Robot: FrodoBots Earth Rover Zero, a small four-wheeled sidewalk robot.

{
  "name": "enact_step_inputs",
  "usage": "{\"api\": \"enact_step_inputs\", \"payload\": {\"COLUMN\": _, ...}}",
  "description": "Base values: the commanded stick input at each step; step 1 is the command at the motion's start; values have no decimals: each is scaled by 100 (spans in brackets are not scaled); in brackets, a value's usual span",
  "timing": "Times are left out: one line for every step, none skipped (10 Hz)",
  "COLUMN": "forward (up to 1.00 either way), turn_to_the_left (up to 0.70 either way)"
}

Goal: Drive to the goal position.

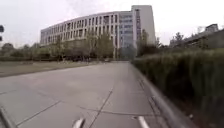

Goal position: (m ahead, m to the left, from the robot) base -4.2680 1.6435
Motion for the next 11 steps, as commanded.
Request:
{"api": "enact_step_inputs", "payload": {"forward": 45, "turn_to_the_left": 27}}
{"api": "enact_step_inputs", "payload": {"forward": 45, "turn_to_the_left": 27}}
{"api": "enact_step_inputs", "payload": {"forward": 45, "turn_to_the_left": 27}}
{"api": "enact_step_inputs", "payload": {"forward": 45, "turn_to_the_left": 27}}
{"api": "enact_step_inputs", "payload": {"forward": 57, "turn_to_the_left": 21}}
{"api": "enact_step_inputs", "payload": {"forward": 70, "turn_to_the_left": 14}}
{"api": "enact_step_inputs", "payload": {"forward": 70, "turn_to_the_left": 14}}
{"api": "enact_step_inputs", "payload": {"forward": 70, "turn_to_the_left": 14}}
{"api": "enact_step_inputs", "payload": {"forward": 70, "turn_to_the_left": 14}}
{"api": "enact_step_inputs", "payload": {"forward": 70, "turn_to_the_left": 14}}
{"api": "enact_step_inputs", "payload": {"forward": 70, "turn_to_the_left": 14}}
